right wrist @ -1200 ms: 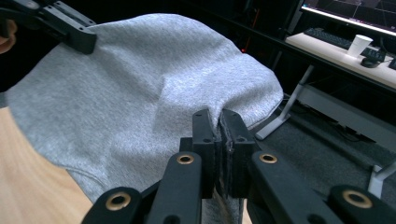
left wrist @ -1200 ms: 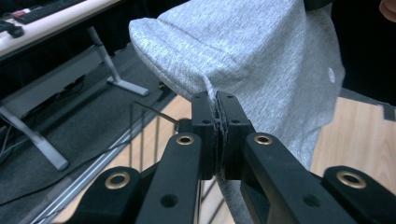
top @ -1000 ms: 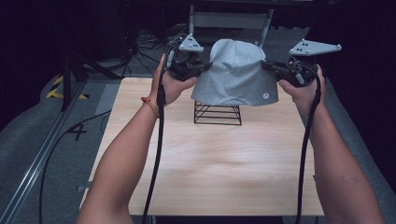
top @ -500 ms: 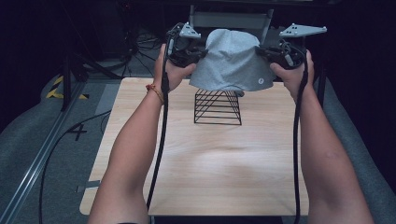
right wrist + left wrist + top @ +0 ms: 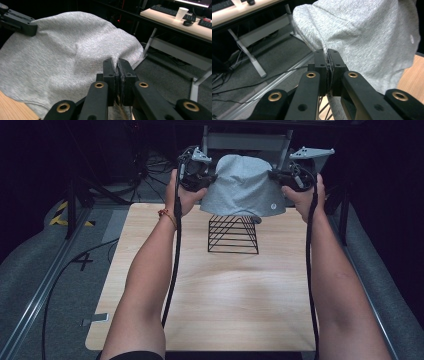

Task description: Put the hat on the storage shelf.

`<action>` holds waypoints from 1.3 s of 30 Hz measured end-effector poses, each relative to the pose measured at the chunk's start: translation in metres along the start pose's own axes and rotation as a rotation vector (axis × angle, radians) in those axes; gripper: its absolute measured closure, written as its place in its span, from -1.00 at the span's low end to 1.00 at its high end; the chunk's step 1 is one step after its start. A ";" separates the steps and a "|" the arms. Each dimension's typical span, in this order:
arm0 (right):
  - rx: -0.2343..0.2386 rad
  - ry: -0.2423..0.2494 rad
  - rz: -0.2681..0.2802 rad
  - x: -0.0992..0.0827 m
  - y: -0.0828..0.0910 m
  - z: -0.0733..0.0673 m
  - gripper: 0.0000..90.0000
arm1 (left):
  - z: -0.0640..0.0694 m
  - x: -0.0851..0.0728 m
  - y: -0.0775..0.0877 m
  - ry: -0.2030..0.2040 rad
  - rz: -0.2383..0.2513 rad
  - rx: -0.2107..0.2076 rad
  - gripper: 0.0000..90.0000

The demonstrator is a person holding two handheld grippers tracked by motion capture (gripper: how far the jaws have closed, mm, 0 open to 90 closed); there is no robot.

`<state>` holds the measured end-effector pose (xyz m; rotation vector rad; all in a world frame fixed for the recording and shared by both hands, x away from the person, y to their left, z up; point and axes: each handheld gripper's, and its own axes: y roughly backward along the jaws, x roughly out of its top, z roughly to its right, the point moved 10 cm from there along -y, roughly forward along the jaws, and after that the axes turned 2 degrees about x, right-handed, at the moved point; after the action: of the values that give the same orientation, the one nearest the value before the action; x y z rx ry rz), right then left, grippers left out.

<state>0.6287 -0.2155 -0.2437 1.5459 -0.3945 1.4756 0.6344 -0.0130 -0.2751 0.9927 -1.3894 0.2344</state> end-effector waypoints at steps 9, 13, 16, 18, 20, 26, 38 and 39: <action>0.002 -0.011 0.002 -0.003 -0.012 -0.001 0.91 | -0.005 -0.007 -0.014 0.019 -0.001 0.017 0.94; -0.004 -0.005 0.016 0.003 -0.010 0.001 0.91 | -0.010 0.002 -0.009 0.029 0.032 0.029 0.94; -0.016 -0.011 0.025 0.006 -0.009 0.006 0.91 | -0.013 0.005 -0.009 0.019 0.028 0.045 0.94; -0.018 -0.008 0.026 0.007 -0.009 0.007 0.91 | -0.014 0.006 -0.010 0.025 0.033 0.049 0.94; -0.013 -0.013 0.025 0.006 -0.011 0.007 0.91 | -0.014 0.004 -0.013 0.024 0.022 0.053 0.94; 0.000 -0.018 0.016 -0.002 -0.021 0.006 0.91 | -0.012 -0.006 -0.021 0.033 0.012 0.033 0.94; 0.042 0.005 0.021 -0.015 -0.009 -0.011 0.91 | 0.001 -0.015 -0.004 0.048 0.044 -0.024 0.94; 0.047 0.007 0.024 -0.015 -0.008 -0.012 0.91 | 0.002 -0.015 -0.001 0.053 0.055 -0.032 0.94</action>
<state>0.6237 -0.2072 -0.2625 1.5776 -0.3783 1.5177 0.6300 -0.0090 -0.2896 0.9167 -1.3694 0.2768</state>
